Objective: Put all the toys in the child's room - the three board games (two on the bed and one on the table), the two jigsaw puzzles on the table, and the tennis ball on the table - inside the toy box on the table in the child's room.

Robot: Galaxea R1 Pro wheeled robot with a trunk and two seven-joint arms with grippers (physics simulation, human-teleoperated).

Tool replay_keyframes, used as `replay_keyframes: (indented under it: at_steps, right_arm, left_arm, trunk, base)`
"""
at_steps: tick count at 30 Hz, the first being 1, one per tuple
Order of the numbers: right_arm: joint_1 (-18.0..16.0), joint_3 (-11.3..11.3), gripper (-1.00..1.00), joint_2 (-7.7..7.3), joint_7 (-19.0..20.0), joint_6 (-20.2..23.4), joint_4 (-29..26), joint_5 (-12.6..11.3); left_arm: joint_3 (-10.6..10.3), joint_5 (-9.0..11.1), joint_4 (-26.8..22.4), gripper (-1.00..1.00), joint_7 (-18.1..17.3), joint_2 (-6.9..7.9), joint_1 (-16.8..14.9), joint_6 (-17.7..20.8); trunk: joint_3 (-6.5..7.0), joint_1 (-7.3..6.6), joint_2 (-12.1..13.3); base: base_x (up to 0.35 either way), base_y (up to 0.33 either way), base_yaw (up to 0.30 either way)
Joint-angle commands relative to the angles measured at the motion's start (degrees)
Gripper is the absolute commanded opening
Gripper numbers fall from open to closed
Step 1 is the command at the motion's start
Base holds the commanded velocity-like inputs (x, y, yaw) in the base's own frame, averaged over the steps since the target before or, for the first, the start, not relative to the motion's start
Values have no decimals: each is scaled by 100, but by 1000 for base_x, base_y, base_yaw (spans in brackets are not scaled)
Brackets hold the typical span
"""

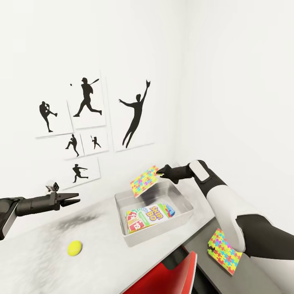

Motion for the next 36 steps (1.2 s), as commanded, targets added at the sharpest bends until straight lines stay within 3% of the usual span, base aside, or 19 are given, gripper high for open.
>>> replay_keyframes:
  at_steps: [1,16,25,36]
  right_arm:
    - [-1,22,-100,-3,-23,7,-3,-30]
    - [-1,28,-100,-53,-17,10,68,18]
    - [188,38,-100,-113,20,-22,485,29]
    - [366,56,-100,-272,831,-13,500,37]
  left_arm:
    - [-2,-1,0,100,-21,1,-1,61]
    - [-2,-1,0,100,-21,1,-1,63]
    - [-1,7,0,100,-21,1,-1,62]
    - [3,7,0,100,-21,4,-1,67]
  trunk:
    - [-3,2,-4]
    - [-3,2,-4]
    - [-3,2,-4]
    - [-3,2,-4]
  base:
    - [0,0,0]
    - [0,0,0]
    - [0,0,0]
    - [0,0,0]
